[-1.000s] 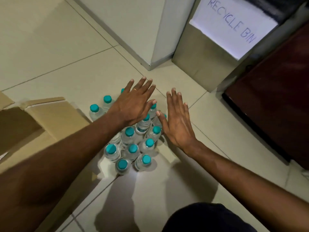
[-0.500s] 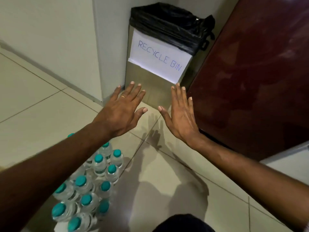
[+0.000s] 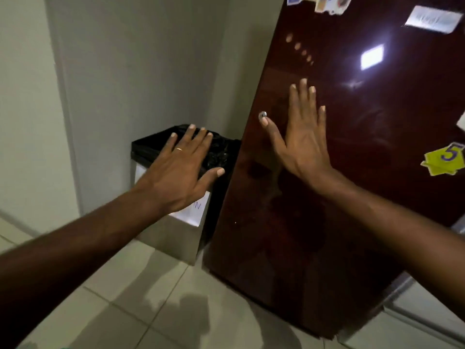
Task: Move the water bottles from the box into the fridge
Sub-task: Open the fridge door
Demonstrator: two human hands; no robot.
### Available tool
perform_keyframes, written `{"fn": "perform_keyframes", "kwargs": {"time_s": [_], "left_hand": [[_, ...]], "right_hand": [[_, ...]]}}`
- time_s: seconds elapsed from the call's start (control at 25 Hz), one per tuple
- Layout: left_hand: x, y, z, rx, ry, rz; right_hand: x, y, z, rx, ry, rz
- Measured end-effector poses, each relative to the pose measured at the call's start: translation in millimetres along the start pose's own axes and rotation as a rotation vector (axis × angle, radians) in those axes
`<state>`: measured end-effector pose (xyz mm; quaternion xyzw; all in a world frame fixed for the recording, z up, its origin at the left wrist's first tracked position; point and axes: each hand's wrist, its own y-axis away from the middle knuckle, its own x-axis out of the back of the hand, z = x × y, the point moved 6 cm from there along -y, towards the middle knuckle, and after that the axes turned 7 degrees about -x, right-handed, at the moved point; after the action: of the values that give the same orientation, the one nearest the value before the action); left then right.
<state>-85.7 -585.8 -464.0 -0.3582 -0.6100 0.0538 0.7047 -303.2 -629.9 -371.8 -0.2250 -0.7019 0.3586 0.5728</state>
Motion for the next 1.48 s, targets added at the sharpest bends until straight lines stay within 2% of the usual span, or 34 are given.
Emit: {"fn": "perform_keyframes", "kwargs": {"time_s": [0.16,0.36,0.52,0.72,0.84,0.96,1.16,1.48], "left_hand": [[75,-93,21,-0.092,-0.028,0.112],[143,-210,33,-0.16,-0.018,0.21],[158,-276,29,-0.209,-0.091,0.219],[144,-326,30,-0.259,-0.103,0.157],[139,-338,31,-0.285,-0.031,0.222],[138,-333,37,-0.274,0.005,0.367],[148,-322,40,-0.243,0.023,0.418],[189,-252,61,-0.307,-0.147,0.606]], "right_hand": [[67,-104,16,0.059,0.143,0.195],[110,-183,35,0.016,0.271,0.164],[99,-205,40,-0.02,0.363,0.088],[97,-209,37,-0.024,0.399,0.173],[94,-208,33,-0.026,0.442,0.227],[96,-207,34,-0.019,0.457,0.218],[103,-203,31,0.03,0.429,0.247],[148,-156,10,0.099,0.31,0.412]]}}
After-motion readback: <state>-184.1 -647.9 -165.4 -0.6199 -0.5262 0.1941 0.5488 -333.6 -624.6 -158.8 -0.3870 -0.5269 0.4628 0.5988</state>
